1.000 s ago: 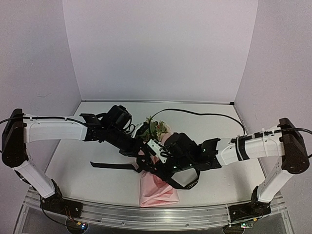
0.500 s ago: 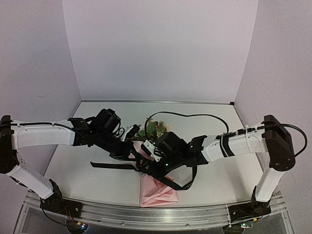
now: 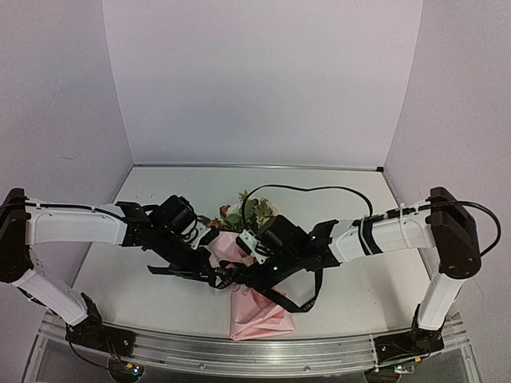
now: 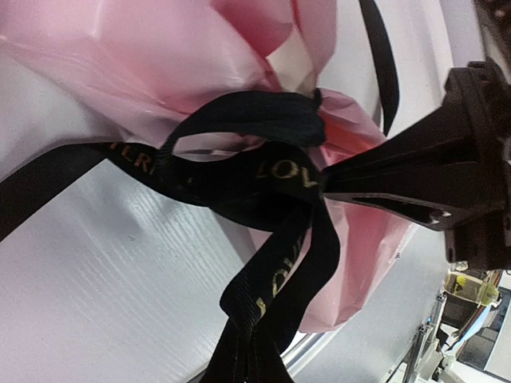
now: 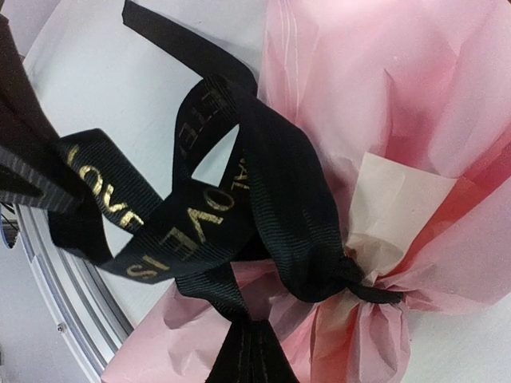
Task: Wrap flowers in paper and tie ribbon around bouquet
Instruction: Cross the half-tied ribbon over the folded bouquet.
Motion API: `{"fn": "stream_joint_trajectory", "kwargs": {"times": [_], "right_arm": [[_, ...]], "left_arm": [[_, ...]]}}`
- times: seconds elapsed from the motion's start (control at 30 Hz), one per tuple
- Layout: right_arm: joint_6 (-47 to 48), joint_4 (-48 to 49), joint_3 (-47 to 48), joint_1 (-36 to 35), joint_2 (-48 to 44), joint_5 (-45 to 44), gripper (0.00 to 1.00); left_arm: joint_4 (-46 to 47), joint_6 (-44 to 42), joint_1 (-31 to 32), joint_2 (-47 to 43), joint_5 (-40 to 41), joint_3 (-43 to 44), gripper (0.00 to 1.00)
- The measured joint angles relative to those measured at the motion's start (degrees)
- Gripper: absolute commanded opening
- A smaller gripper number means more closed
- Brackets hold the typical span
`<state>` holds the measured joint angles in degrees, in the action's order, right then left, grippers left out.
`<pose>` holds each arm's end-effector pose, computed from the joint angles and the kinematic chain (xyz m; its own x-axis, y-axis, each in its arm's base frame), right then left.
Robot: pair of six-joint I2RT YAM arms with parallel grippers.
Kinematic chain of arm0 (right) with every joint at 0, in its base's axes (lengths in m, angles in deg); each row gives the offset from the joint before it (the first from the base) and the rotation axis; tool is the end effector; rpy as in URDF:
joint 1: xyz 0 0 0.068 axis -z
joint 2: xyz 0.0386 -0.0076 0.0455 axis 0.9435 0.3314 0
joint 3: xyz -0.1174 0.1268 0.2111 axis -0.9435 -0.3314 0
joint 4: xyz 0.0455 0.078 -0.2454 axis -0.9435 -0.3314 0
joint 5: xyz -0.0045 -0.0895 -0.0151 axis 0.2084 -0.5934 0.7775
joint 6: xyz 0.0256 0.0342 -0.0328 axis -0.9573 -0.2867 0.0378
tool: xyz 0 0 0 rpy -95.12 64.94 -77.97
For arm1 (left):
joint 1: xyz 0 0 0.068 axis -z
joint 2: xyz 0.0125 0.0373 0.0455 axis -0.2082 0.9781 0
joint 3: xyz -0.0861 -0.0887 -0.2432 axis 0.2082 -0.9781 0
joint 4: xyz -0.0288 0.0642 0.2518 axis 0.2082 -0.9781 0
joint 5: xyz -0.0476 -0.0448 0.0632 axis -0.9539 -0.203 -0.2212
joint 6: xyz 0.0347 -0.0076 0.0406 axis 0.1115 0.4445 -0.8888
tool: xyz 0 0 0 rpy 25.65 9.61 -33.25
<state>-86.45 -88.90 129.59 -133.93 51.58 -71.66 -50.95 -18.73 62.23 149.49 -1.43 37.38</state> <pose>0.1647 0.3476 0.1778 -0.6771 -0.5207 -0.5199 -0.7341 0.5266 0.4287 0.1649 -0.2223 0.2020 -0.9075 0.3543 -0.2258 0.4174 0.6991 -0.5805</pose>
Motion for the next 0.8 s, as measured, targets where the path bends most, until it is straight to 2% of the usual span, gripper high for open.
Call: {"fn": "stream_joint_trajectory", "kwargs": {"times": [0.3, 0.53, 0.7, 0.8], "right_arm": [[0.5, -2.0, 0.8, 0.0, 0.0, 0.8, 0.00], [0.6, -3.4, 1.5, 0.0, -0.4, 2.4, 0.00], [0.7, -4.1, 1.6, 0.0, -0.7, 3.0, 0.00], [0.9, -4.4, 1.6, 0.0, -0.9, 3.3, 0.11]], "left_arm": [[-3.2, 1.1, 0.0, 1.0, 3.6, 0.0, 0.11], [-3.3, 2.2, 0.0, 1.6, 5.0, -0.2, 0.37], [-3.3, 2.6, 0.0, 0.1, 6.6, -0.2, 0.40], [-3.1, 2.2, 0.0, -2.9, 7.8, 0.1, 0.40]]}}
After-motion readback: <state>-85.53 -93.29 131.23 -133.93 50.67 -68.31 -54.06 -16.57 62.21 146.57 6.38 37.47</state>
